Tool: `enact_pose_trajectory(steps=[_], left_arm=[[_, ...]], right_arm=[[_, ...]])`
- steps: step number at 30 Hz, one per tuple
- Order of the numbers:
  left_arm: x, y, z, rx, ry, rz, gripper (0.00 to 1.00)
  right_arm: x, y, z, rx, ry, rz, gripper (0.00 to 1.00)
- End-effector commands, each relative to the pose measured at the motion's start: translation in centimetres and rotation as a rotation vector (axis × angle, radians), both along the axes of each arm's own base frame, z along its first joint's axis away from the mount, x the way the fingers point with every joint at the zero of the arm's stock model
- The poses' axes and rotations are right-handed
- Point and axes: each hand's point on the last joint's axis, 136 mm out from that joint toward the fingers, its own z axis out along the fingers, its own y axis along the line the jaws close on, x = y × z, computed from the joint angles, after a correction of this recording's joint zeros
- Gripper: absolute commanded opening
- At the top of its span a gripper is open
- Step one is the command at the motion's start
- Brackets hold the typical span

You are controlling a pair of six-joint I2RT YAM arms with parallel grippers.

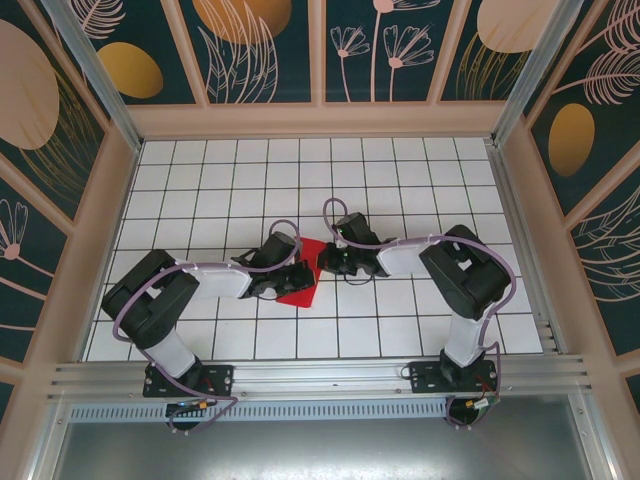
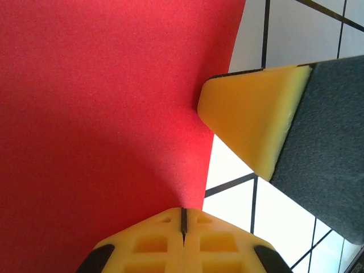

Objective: Fold a paper plane with a square sheet of paper (pick it up from the middle)
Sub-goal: First fold in half a square sheet of paper at the center of the table.

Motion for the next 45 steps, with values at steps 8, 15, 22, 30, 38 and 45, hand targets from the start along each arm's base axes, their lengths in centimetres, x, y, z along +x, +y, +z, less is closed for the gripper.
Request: enact_pose_trajectory(steps=[8, 15, 22, 30, 38, 45], left_arm=[[-0.1, 0.2, -0.6, 0.033, 0.005, -0.013, 0.00], [-1.4, 1.9, -2.5, 0.113, 0.057, -0.003, 0.00], [-2.6, 3.1, -3.9, 0.147, 0.087, 0.001, 0.00], [-2.6, 3.1, -3.8, 0.134, 0.081, 0.009, 0.00], [-2.2, 2.8, -3.6, 0.129, 0.071, 0.009, 0.00], [-1.9, 2.7, -3.4, 0.129, 0.060, 0.012, 0.00]], right_arm=[[0.3, 0.0, -0.9, -0.041, 0.015, 0.016, 0.00], [1.5, -0.8, -1.7, -0.107, 0.002, 0.013, 0.00], [4.9, -2.7, -2.5, -0.128, -0.009, -0.026, 0.00], [9.9, -4.9, -2.3, -0.153, -0.035, -0.090, 0.00], [11.7, -4.5, 1.4, -0.116, -0.113, -0.096, 0.00], [8.5, -1.8, 3.7, -0.009, -0.135, 0.007, 0.00]])
